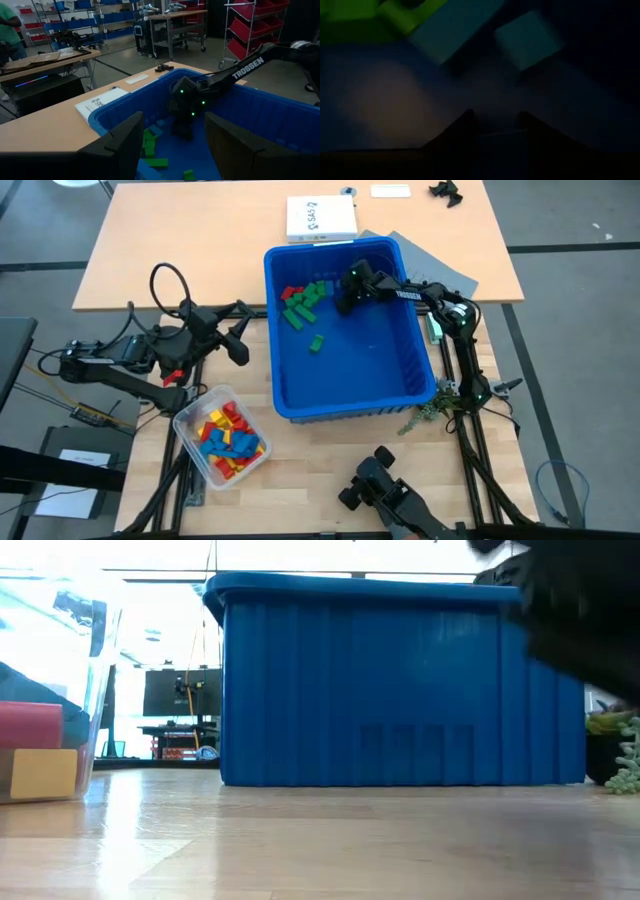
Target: Sort Items/Unsort Items
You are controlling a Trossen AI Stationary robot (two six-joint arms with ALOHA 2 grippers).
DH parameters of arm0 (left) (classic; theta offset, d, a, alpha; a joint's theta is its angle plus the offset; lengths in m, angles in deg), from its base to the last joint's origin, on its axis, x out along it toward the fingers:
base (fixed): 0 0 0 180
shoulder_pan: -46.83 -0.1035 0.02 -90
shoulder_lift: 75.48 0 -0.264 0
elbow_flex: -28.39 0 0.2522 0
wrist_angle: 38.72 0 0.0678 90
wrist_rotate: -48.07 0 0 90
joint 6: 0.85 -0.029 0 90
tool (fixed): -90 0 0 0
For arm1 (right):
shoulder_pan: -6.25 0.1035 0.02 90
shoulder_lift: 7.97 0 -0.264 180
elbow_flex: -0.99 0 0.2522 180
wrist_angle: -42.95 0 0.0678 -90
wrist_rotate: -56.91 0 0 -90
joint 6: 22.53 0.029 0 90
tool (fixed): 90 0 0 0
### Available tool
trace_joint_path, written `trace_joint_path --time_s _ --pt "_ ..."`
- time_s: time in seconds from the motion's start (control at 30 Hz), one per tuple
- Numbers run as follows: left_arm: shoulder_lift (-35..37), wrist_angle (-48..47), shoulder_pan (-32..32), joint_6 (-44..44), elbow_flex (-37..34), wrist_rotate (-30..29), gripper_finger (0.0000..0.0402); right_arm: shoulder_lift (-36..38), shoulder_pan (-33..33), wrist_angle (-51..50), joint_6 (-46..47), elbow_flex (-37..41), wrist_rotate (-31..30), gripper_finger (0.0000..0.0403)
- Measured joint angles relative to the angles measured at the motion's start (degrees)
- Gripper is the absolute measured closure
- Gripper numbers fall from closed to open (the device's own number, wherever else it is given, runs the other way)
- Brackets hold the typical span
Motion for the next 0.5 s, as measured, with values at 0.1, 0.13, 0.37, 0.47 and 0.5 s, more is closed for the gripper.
trace_joint_path --time_s 0.1,0.13,0.37,0.47,0.5 --pt "0.00 0.07 0.01 0.00 0.00 -0.01 0.0183 2.21 1.23 -2.67 -0.51 0.30 2.15 0.0271" --pt "0.00 0.03 0.01 0.00 0.00 0.01 0.0183 3.44 1.60 -3.26 -0.79 0.30 3.08 0.0271" --pt "0.00 0.08 -0.01 0.02 0.00 -0.01 0.0183 11.58 6.65 -6.39 -0.85 0.10 11.99 0.0271" --pt "0.00 0.04 0.00 0.01 0.00 -0.01 0.0183 14.88 10.63 -5.16 0.45 0.07 15.87 0.0271" --pt "0.00 0.04 0.01 0.01 0.00 0.01 0.0183 15.67 12.12 -4.51 0.81 0.01 16.92 0.0271"
